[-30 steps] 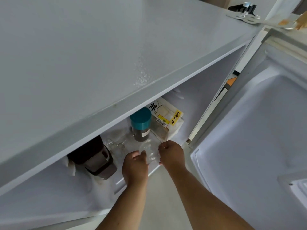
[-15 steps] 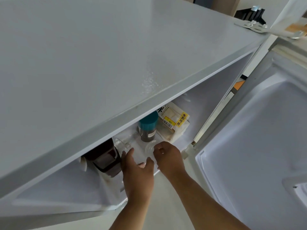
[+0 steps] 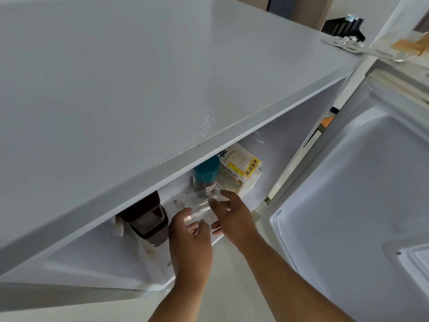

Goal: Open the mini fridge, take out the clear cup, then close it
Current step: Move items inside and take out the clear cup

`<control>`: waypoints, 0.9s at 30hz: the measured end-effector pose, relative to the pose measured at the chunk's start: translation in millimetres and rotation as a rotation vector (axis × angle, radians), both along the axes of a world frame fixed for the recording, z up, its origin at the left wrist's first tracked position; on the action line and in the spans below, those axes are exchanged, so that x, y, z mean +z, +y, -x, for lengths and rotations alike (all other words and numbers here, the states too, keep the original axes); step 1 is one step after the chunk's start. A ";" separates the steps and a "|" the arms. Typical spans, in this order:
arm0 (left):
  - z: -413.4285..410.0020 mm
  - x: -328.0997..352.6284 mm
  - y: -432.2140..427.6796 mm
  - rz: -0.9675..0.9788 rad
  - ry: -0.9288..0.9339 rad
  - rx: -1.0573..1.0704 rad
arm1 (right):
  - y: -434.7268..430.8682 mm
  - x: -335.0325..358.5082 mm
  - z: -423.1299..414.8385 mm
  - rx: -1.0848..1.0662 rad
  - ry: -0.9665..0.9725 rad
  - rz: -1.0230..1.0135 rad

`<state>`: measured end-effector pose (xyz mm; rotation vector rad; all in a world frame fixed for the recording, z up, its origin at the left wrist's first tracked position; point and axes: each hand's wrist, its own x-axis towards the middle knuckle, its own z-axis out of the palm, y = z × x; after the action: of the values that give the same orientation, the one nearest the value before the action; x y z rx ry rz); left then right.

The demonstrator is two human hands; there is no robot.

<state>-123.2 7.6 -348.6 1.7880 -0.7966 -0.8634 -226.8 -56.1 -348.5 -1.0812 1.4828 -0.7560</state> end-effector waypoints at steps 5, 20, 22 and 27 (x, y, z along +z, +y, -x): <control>3.0 -1.3 -5.1 0.001 0.179 -0.034 | 0.0 16.7 7.6 0.008 0.014 0.077; 12.1 -28.0 -32.8 -0.147 0.369 -0.083 | -22.0 7.7 8.5 0.353 0.871 0.438; 13.1 -31.5 -33.4 -0.155 0.371 -0.084 | -22.8 4.6 10.7 0.370 0.868 0.413; 14.8 -31.3 -32.7 -0.141 0.367 -0.082 | -20.6 4.6 16.2 0.371 0.854 0.451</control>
<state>-138.0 -25.1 -379.9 1.6562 -0.5834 -1.2837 -243.0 -76.6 -343.8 -2.1369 1.7463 -0.3649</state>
